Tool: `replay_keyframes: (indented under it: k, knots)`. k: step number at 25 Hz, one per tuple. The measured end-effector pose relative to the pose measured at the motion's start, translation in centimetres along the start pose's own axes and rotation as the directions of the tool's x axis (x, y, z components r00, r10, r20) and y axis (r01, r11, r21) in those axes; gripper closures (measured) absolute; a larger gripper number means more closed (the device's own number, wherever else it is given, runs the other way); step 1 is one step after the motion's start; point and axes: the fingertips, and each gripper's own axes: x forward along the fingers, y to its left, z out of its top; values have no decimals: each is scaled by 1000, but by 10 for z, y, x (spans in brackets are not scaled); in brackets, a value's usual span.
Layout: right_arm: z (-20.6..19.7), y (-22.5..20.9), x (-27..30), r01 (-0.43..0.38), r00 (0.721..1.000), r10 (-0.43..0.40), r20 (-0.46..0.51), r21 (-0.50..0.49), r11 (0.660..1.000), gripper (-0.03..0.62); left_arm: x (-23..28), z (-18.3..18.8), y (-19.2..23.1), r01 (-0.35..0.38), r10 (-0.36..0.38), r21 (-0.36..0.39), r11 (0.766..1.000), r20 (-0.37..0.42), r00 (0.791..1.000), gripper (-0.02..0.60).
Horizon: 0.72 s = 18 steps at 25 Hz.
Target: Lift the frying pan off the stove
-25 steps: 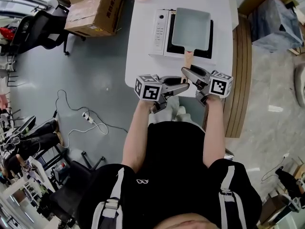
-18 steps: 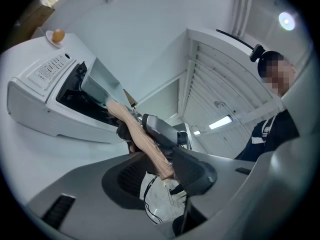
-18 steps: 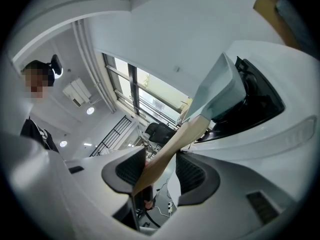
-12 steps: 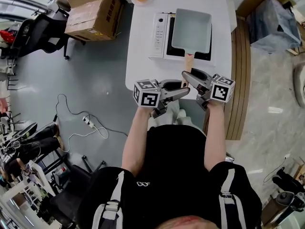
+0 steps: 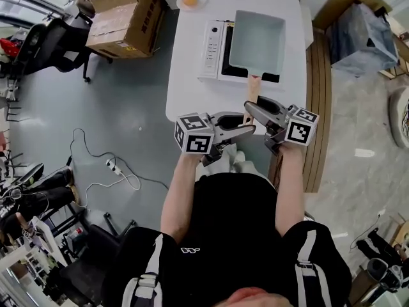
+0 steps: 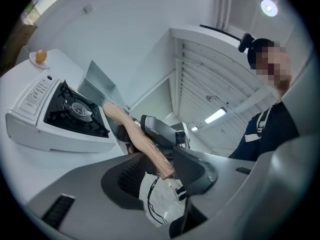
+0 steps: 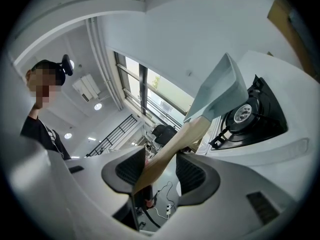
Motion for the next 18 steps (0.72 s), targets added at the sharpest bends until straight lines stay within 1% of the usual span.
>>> replay_keyframes:
  k: [5,11,18]
  knots:
    - [2,9,-6,-3,1000,3,4,-13,1000,393,1,1,-10,9,-9,13,1000,17,1000,397]
    - [-8,13,-13,0,1000,0,-14,-14,1000,393,3,-10,-17,8,-8,1,1000,26,1000,397]
    - [-11,19,-7,-17,999,17,-31,-13,1000,393,-4,-10,-20,-6,6,-4,1000,41,999,397]
